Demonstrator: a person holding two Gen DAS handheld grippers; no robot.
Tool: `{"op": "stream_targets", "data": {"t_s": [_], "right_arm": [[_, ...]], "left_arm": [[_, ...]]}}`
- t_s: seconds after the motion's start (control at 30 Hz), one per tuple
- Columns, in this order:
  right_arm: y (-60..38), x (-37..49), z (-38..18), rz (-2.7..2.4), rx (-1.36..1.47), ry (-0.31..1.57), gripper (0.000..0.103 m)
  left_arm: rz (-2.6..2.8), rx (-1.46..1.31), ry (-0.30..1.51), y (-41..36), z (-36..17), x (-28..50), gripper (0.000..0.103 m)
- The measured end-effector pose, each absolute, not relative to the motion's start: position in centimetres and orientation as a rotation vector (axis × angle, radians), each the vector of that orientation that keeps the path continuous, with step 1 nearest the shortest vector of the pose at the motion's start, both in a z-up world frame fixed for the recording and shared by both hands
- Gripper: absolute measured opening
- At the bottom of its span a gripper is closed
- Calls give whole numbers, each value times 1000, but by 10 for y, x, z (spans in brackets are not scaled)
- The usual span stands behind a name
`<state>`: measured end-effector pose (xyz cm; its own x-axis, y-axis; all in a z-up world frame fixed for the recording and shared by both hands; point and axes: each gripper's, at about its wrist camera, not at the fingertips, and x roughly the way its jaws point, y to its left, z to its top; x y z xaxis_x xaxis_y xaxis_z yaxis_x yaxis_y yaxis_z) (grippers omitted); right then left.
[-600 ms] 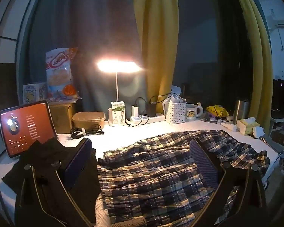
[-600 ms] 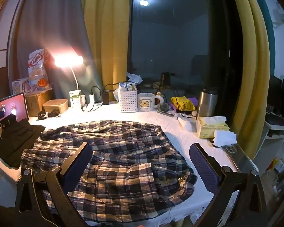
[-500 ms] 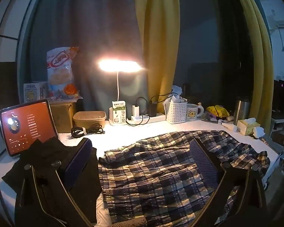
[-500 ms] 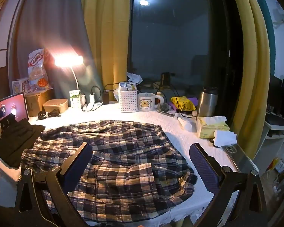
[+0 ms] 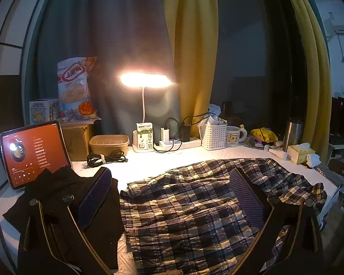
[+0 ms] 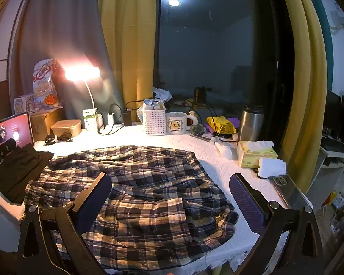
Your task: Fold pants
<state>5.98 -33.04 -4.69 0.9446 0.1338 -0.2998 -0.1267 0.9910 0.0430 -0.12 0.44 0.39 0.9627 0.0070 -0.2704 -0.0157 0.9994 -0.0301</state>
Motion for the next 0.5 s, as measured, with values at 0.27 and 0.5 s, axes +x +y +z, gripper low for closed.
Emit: {"op": "stream_targets", "data": {"t_s": [0.27, 0.5], "right_arm": [[-331, 60, -47, 133, 23, 308, 103], [-331, 60, -47, 134, 23, 308, 103]], "left_arm": [[9, -32, 273, 4, 3, -1, 102], [8, -22, 268, 2, 3, -3, 102]]}}
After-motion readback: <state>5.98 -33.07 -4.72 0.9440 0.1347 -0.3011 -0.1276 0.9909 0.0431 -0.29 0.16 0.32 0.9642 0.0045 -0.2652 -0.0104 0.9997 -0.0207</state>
